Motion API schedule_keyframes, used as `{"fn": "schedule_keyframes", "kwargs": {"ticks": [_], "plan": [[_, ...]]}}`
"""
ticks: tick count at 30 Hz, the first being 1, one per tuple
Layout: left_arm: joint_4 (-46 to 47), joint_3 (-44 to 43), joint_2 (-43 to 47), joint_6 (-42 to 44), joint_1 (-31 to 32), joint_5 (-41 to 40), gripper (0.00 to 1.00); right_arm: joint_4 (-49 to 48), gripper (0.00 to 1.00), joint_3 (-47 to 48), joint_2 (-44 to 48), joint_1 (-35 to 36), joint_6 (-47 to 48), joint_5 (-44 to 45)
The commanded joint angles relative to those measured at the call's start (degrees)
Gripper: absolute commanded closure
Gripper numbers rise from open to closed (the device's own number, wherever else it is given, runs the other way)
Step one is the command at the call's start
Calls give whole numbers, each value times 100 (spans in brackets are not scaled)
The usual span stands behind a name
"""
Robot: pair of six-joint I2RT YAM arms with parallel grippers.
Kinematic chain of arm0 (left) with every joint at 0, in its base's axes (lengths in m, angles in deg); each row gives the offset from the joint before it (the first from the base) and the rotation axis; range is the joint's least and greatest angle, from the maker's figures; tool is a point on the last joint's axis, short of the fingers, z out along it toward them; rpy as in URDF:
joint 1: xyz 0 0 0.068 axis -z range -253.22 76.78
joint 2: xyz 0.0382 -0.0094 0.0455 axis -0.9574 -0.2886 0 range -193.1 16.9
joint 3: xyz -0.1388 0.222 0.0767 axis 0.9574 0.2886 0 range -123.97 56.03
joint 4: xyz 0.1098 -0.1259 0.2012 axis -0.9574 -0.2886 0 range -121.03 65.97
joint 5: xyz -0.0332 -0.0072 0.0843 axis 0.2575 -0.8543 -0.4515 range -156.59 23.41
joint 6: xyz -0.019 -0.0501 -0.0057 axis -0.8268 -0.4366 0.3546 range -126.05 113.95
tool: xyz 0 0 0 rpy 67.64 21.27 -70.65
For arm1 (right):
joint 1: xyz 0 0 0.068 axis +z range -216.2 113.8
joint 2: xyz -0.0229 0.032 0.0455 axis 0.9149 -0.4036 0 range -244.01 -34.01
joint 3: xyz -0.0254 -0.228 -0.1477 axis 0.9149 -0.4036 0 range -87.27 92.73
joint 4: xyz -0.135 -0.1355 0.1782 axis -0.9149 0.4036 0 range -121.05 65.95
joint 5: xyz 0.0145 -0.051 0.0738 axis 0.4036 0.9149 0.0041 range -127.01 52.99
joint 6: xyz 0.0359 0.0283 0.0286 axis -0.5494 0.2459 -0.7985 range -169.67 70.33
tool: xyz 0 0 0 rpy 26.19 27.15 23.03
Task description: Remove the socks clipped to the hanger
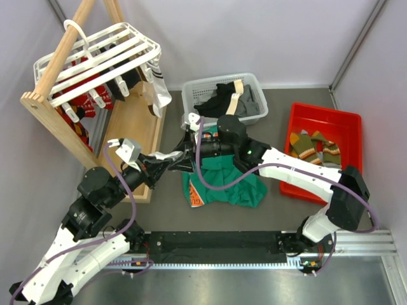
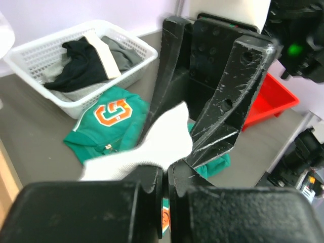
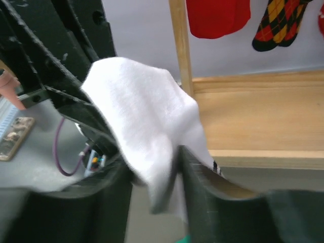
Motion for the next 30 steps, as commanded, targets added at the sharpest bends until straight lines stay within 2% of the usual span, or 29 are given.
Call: {"fn": "schedule_keyframes", "kwargs": {"ticks": [1, 2, 3, 4, 5, 7, 8, 9, 10, 11, 17, 23, 25, 30], "plan": [[387, -102, 7, 5, 13, 89, 100, -280, 72, 31, 49, 64, -24, 353], [387, -111, -11, 14, 13, 89, 100, -279, 78, 31, 67, 64, -24, 423], [387, -102, -19, 14, 13, 71, 100, -262, 89, 13, 67, 64, -33, 581], [404, -111, -20, 23, 13, 54, 100, -253, 94, 22, 102, 64, -33, 695], [422, -111, -28, 23, 13, 53, 90, -236, 100, -4, 137, 55, -42, 845], [422, -93, -20, 41, 13, 106, 65, -166, 100, -74, 224, 46, -42, 1494], [431, -85, -28, 49, 13, 98, 39, -139, 100, -127, 329, 46, -16, 1740], [422, -58, -2, 67, 21, 80, 21, -121, 100, -275, 383, 29, 54, 2291], [422, -6, 7, 76, 13, 19, 8, -104, 100, -338, 427, -6, 46, 2583], [439, 21, 15, 85, 13, -8, 1, -78, 100, -382, 479, -59, 2, 2873], [439, 293, -37, 181, 13, -384, 1, 862, 100, -645, 1164, -858, -859, 4799], [483, 662, -142, 67, 13, -911, 1, 2672, 100, -400, 1666, -2149, -623, 6284], [562, 820, -169, 111, 13, -1036, 1, 2910, 100, -478, 1928, -2519, -543, 7093], [685, 1198, -230, 208, 13, -1335, 1, 3323, 100, -699, 2282, -3828, -622, 7798]]}}
